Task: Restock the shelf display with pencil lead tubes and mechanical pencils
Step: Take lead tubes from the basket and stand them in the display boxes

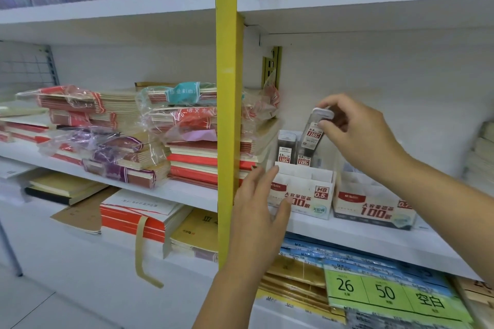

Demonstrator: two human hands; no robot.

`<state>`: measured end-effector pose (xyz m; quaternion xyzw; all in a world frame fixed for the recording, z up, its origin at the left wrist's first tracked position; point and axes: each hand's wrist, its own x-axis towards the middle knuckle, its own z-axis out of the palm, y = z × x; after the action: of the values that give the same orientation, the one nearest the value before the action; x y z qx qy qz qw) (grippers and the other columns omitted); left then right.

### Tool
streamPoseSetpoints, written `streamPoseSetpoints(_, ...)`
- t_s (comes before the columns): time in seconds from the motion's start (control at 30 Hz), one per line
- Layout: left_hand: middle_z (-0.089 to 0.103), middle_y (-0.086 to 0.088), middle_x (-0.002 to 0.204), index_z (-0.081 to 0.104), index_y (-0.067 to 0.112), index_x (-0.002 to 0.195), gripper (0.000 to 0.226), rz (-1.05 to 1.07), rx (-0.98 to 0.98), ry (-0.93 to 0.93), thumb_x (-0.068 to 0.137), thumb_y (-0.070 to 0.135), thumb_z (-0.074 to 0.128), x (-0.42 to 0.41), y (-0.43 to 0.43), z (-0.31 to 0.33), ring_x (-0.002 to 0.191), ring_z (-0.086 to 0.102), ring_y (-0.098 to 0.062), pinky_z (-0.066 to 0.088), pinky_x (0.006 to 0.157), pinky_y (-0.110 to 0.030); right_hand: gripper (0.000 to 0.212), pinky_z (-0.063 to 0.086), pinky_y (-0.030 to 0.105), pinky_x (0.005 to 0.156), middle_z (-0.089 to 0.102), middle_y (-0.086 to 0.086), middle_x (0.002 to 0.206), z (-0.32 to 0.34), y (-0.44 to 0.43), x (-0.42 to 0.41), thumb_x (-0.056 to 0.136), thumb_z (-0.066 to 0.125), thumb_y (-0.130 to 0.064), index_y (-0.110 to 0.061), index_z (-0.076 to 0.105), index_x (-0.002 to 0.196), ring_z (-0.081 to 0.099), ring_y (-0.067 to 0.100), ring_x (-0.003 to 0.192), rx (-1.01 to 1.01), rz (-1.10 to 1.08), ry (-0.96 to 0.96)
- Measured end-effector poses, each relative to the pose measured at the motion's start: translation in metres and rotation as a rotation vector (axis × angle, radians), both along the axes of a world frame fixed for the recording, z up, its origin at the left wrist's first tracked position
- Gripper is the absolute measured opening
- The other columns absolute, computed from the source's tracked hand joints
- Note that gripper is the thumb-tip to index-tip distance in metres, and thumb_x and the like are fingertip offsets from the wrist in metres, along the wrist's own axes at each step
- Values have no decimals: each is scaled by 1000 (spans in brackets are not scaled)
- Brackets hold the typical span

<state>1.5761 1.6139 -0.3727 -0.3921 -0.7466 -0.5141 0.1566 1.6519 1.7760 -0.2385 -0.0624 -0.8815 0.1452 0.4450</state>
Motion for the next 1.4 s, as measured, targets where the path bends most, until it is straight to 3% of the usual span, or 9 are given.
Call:
streamPoseSetpoints(0.1, 32, 17, 154, 36, 43, 149, 57, -16, -15, -4, 98, 33, 60, -1, 2, -1, 141, 31, -3, 41, 114, -33, 25, 38, 11, 67, 58, -18, 91, -6, 4, -11, 91, 64, -19, -30, 56, 113, 54, -7, 82, 63, -34, -99)
streamPoseSetpoints(0.23, 33, 19, 153, 35, 45, 148, 56, -25, -11, 12, 99, 34, 59, -3, 0, -5, 140, 30, 0, 39, 114, -28, 25, 41, 18, 62, 57, -17, 84, -8, 13, -22, 88, 69, -21, -31, 53, 104, 57, 1, 79, -16, -40, -206)
streamPoseSetpoints(0.47, 34, 20, 154, 36, 46, 148, 57, -65, -8, 13, 99, 31, 60, -5, -4, -4, 140, 31, 1, 30, 110, -17, 26, 33, 30, 91, 47, -6, 104, -11, 17, -23, 92, 63, -35, -30, 68, 116, 36, 16, 111, 203, -285, -296)
streamPoseSetpoints(0.6, 38, 15, 152, 42, 38, 146, 53, 22, 1, 56, 97, 29, 61, 6, -11, -1, 139, 31, -4, 26, 109, -16, 24, 31, 17, 86, 52, -10, 103, -20, -8, 15, 96, 56, -24, -24, 66, 118, 40, 7, 104, 107, -139, -49)
streamPoseSetpoints(0.77, 60, 7, 115, 64, 21, 122, 31, 71, 51, 231, 92, 11, 65, 34, -28, -17, 109, 55, -13, 47, 92, -28, 16, 42, 11, 65, 63, -14, 87, -75, -48, 92, 94, 58, -14, -26, 68, 95, 57, 7, 78, -179, 177, 123)
streamPoseSetpoints(0.93, 59, 2, 120, 62, 22, 127, 30, -257, -433, 56, 97, 18, 61, 65, -43, -109, 99, 59, -12, 51, 84, -32, 15, 44, 21, 60, 62, -7, 75, -202, -47, 138, 94, 59, -18, -31, 66, 89, 55, 5, 65, -509, 85, -342)
streamPoseSetpoints(1.1, 55, -4, 132, 58, 19, 133, 36, -296, -808, -344, 97, 25, 63, 90, -69, -253, 106, 61, -19, 47, 90, -29, 19, 49, 26, 82, 64, 0, 113, -381, -33, 182, 97, 53, -19, -16, 65, 111, 61, 17, 100, -740, -125, -951)
streamPoseSetpoints(1.2, 57, -7, 126, 59, 17, 131, 36, -264, -915, -553, 96, 26, 64, 104, -73, -319, 103, 61, -18, 48, 95, -32, 28, 43, 18, 69, 62, 2, 124, -453, -38, 201, 95, 56, -21, -19, 60, 123, 60, 14, 95, -825, -203, -1083)
streamPoseSetpoints(1.4, 65, 4, 112, 58, 22, 128, 37, -217, -940, -764, 92, 23, 69, 120, -66, -392, 101, 64, -17, 52, 85, -30, 53, 43, 35, 101, 48, 6, 142, -530, -53, 186, 92, 63, -30, -18, 45, 141, 49, 23, 126, -982, -259, -1105)
